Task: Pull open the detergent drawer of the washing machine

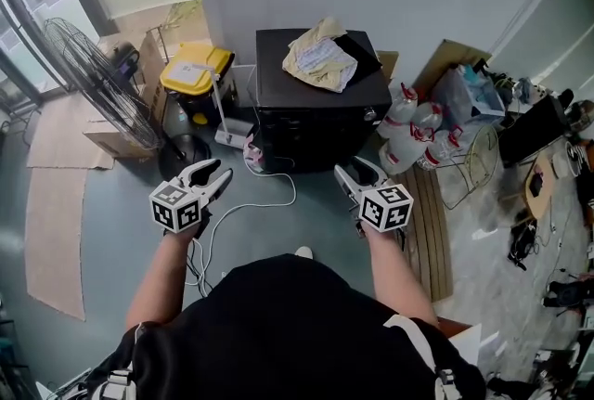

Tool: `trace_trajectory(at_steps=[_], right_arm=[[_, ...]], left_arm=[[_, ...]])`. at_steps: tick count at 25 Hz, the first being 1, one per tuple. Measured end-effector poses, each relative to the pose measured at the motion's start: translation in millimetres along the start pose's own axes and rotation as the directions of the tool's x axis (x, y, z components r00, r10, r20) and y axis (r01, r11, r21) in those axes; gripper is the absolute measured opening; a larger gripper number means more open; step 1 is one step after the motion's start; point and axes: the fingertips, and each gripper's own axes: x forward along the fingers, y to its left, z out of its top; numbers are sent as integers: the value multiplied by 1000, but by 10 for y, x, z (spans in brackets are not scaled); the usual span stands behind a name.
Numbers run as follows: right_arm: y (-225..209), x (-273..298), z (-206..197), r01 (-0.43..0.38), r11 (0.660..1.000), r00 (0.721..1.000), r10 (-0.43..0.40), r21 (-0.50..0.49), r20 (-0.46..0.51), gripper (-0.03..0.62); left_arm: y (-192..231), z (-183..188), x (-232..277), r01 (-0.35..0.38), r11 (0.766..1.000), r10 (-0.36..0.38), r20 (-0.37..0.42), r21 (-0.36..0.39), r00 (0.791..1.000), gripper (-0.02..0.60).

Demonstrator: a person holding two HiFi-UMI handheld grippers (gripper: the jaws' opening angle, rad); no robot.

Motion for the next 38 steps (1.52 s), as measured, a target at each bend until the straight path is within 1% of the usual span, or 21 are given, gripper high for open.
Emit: trace_trajectory(at_steps=[8,20,27,38], right_arm=[[-328,185,140,-32,999,999,32,-10,-17,203],[-769,278,242,-56,998,998,55,-11,-33,204],[-996,273,239,-58,998,998,58,-4,-39,204],[-1134,294,221,-87,996,995,86,-22,-55,204]], left_arm=[[36,137,306,-23,1000,23,26,-20,999,174],[21,221,667,-56,998,57,23,-39,998,174],[-41,206,889,-57,998,58,9,-36,998,175],[-88,184,960,-89,995,89,16,-49,996,173]])
